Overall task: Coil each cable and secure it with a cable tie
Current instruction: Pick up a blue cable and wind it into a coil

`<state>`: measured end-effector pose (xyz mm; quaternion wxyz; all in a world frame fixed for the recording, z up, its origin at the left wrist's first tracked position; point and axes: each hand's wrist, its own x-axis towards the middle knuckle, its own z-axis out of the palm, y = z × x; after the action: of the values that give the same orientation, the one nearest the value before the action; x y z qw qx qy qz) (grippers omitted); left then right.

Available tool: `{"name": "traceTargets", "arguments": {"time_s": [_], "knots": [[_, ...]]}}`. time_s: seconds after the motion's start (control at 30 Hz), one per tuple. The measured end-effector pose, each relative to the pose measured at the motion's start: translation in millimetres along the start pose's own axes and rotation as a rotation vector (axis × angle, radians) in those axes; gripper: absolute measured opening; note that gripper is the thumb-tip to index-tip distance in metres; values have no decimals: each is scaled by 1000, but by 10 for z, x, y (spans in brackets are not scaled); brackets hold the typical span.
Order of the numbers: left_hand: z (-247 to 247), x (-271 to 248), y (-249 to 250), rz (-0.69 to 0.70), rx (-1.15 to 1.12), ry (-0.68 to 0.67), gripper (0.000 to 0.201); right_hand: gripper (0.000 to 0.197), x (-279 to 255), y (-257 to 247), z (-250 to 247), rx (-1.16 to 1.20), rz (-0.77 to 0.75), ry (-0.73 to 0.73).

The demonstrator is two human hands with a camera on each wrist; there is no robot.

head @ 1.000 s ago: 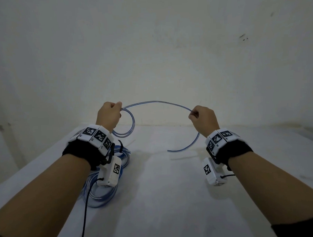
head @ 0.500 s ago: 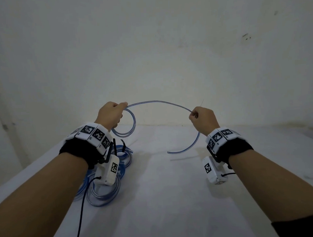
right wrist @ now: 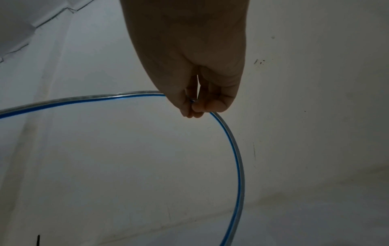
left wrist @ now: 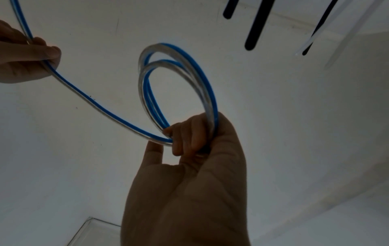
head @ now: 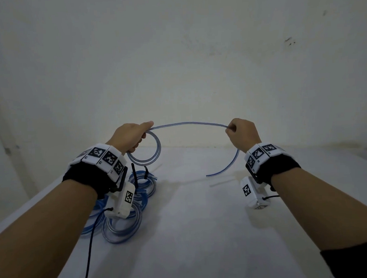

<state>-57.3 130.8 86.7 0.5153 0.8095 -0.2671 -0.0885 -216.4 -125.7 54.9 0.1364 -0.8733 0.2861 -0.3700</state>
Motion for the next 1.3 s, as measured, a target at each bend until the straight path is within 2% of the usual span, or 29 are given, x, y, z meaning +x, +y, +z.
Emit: {"name": "traceTargets", "arguments": {"time_s": [0.13, 0.3, 0.53, 0.63, 0.73, 0.8, 0.9, 1.0, 1.2, 1.3], "knots": [[-19, -16, 0, 8, -11, 0, 41, 11, 19, 34, -28, 21, 11, 3], [-38, -44, 45, -1, -58, -56, 41, 13, 36, 45, -30, 30, 22, -4], [-81, -61, 22, 2, 38, -155, 42, 11, 80, 65, -20, 72, -43, 28], [-85, -60, 14, -29, -80, -251, 43, 12, 115, 53, -6, 39, -58, 13], [-86, -29, 14, -31, -297, -281, 44, 15, 101, 34, 13, 20, -75, -50], [-91, 7, 17, -34, -428, -258, 40, 16, 65, 36, 34, 66, -98, -86], [-89, 59, 11, -49, -485, -118, 35, 24, 26, 60, 37, 178, -94, -131], [-59, 96, -15, -60, -416, -18, 35, 10, 30, 79, 29, 119, -152, -58], [19, 84, -56, -78, -324, -64, 37, 15, 112, 148, 29, 136, 13, 38], [43, 53, -47, -86, -287, -93, 38, 12, 142, 160, 52, 143, 39, 86]]}}
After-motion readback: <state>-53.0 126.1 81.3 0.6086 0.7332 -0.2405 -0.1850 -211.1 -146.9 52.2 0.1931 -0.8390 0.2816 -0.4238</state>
